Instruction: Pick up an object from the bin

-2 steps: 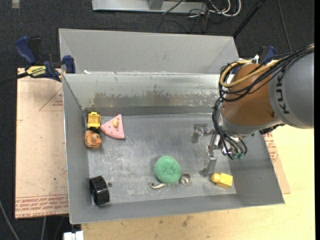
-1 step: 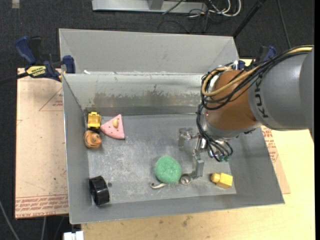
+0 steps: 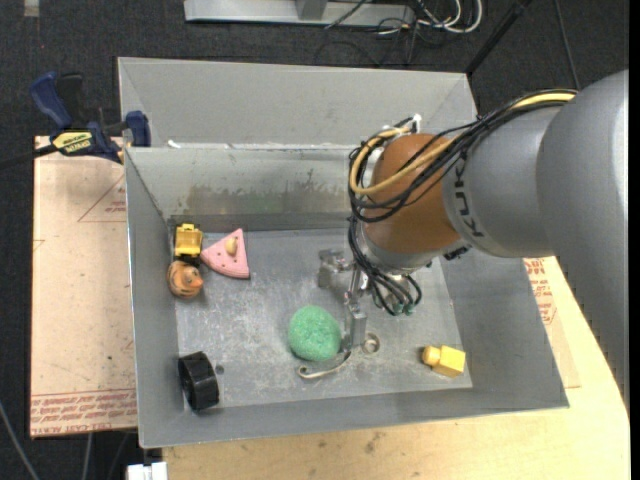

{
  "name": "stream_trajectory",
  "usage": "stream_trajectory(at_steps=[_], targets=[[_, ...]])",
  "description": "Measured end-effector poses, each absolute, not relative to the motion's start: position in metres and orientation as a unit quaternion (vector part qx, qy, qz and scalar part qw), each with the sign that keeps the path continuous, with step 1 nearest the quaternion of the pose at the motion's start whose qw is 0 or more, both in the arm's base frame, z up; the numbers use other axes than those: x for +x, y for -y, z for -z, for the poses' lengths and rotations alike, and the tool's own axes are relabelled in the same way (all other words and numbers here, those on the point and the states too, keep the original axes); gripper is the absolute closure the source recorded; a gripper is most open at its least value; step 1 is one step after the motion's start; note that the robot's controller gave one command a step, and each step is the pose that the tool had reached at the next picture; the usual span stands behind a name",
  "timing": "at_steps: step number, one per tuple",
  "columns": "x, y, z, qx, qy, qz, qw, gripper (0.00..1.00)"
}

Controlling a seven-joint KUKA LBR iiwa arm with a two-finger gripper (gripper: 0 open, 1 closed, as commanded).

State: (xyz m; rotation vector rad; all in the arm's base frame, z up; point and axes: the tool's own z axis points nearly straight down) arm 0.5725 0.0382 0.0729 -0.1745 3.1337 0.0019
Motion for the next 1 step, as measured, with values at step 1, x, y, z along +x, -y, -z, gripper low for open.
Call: stream_trajectory(at_steps=[1], targets=[[0.5548, -0.0459, -0.0713, -0.006, -1.0, -0.003, 0.002, 0.0]])
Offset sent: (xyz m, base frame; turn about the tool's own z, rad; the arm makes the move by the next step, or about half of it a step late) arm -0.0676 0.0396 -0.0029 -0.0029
